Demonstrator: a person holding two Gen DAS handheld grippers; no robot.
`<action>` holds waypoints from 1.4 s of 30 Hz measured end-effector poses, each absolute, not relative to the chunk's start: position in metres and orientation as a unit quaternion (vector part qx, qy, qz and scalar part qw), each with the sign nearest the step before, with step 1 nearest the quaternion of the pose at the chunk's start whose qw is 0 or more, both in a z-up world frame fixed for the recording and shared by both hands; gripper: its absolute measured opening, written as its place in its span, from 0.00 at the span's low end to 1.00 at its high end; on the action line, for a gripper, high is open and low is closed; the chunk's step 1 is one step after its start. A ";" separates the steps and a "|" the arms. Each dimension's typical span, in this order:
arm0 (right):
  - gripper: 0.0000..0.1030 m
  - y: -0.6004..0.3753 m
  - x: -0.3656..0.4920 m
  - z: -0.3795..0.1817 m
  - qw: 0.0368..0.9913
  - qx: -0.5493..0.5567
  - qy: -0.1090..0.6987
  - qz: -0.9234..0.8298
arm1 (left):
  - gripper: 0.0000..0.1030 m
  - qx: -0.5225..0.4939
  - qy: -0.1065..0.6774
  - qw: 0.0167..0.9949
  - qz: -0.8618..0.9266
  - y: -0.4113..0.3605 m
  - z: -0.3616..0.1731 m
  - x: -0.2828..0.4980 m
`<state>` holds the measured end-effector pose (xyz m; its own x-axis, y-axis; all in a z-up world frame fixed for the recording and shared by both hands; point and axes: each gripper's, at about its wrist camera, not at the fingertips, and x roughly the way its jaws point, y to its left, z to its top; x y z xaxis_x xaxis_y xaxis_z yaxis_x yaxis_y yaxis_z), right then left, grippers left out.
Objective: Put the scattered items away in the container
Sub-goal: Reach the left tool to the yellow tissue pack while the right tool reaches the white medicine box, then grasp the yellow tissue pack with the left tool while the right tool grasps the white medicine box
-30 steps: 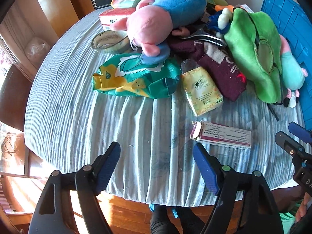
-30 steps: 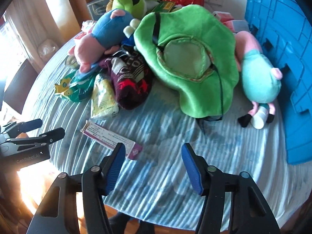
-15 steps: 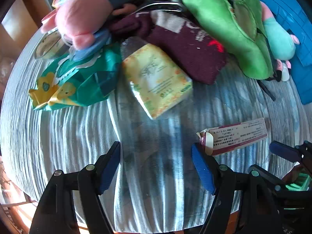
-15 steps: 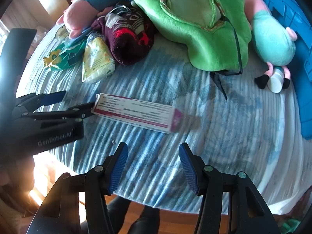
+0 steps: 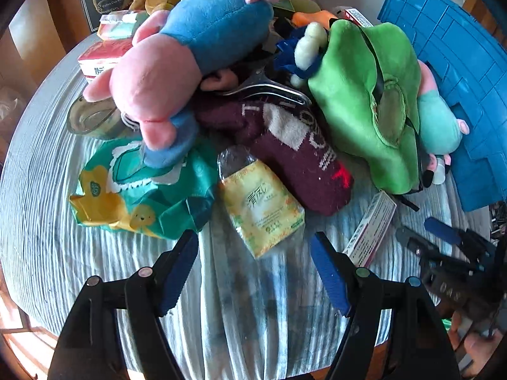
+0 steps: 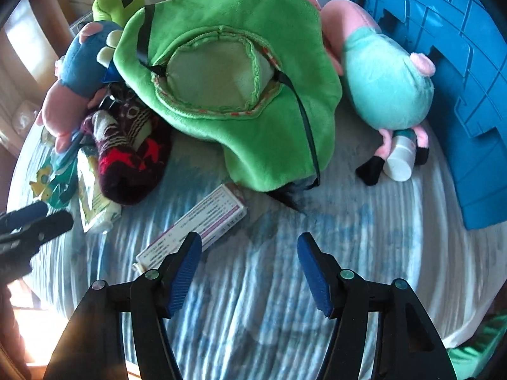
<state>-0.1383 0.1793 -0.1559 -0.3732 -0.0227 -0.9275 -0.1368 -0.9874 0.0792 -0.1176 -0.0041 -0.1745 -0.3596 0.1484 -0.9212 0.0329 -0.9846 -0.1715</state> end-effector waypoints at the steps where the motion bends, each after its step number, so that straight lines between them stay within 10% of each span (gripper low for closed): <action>1: 0.69 0.177 -0.136 -0.157 0.032 -0.563 0.074 0.822 | 0.70 -0.569 -0.079 0.033 0.818 0.001 -0.179 -0.124; 9: 0.85 0.160 -0.149 -0.166 0.029 -0.575 0.092 0.812 | 0.71 -0.591 -0.044 -0.001 0.805 0.027 -0.206 -0.146; 13: 0.86 0.147 -0.161 -0.181 0.016 -0.585 0.082 0.807 | 0.55 -0.588 -0.039 0.013 0.808 0.020 -0.196 -0.134; 20: 0.41 0.162 -0.147 -0.182 0.021 -0.600 0.036 0.799 | 0.44 -0.596 -0.018 0.047 0.801 0.012 -0.178 -0.107; 42: 0.28 0.209 -0.114 -0.163 0.008 -0.574 0.056 0.817 | 0.39 -0.555 -0.022 0.039 0.831 0.021 -0.081 -0.077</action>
